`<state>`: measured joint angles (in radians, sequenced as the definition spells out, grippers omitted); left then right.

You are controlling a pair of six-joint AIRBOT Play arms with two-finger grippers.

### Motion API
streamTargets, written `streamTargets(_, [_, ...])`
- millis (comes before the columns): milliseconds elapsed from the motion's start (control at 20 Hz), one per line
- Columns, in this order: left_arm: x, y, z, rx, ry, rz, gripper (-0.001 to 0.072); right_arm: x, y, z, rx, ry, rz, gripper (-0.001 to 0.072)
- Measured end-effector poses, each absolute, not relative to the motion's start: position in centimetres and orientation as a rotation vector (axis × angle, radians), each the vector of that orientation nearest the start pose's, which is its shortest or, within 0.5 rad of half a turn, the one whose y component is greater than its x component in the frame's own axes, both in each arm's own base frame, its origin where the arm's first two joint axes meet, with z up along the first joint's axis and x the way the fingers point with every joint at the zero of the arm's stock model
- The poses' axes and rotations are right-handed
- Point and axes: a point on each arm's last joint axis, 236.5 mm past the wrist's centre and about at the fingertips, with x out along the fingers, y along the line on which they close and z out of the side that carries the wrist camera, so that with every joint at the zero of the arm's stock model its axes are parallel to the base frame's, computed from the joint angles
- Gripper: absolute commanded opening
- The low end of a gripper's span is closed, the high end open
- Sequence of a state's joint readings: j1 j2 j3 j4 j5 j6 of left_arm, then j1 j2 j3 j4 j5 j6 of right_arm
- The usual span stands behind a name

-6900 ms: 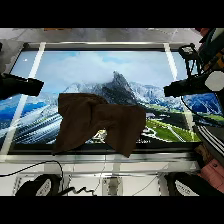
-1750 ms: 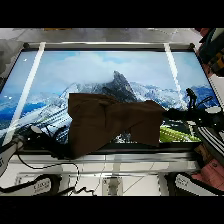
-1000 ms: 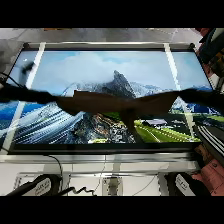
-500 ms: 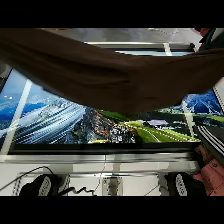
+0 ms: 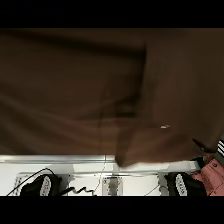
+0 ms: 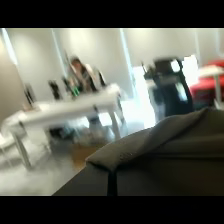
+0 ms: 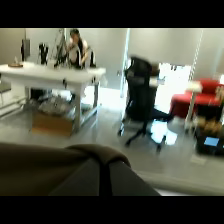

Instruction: Fold the clothes and pants, and hang the long-sleeved shirts on hangers.

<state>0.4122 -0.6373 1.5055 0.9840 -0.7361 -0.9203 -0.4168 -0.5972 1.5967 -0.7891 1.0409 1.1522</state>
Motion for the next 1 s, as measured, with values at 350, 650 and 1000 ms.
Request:
streamTargets(350, [43.3,1.6,26.7,0.01,0.462,-0.301,0.0014,40.5,3.7,27.5,0.403,0.617,0.421,0.0014])
streamTargets(650, [51.7,0.7,8.7,-0.079,0.748,-0.406,0.0015,49.2,5.6,9.9,0.48,0.935,0.399,0.0015])
streamTargets(1000, [52.6,0.9,-0.7,-0.107,0.905,-0.422,0.0013,50.6,5.0,0.2,0.423,1.095,0.33,0.0014])
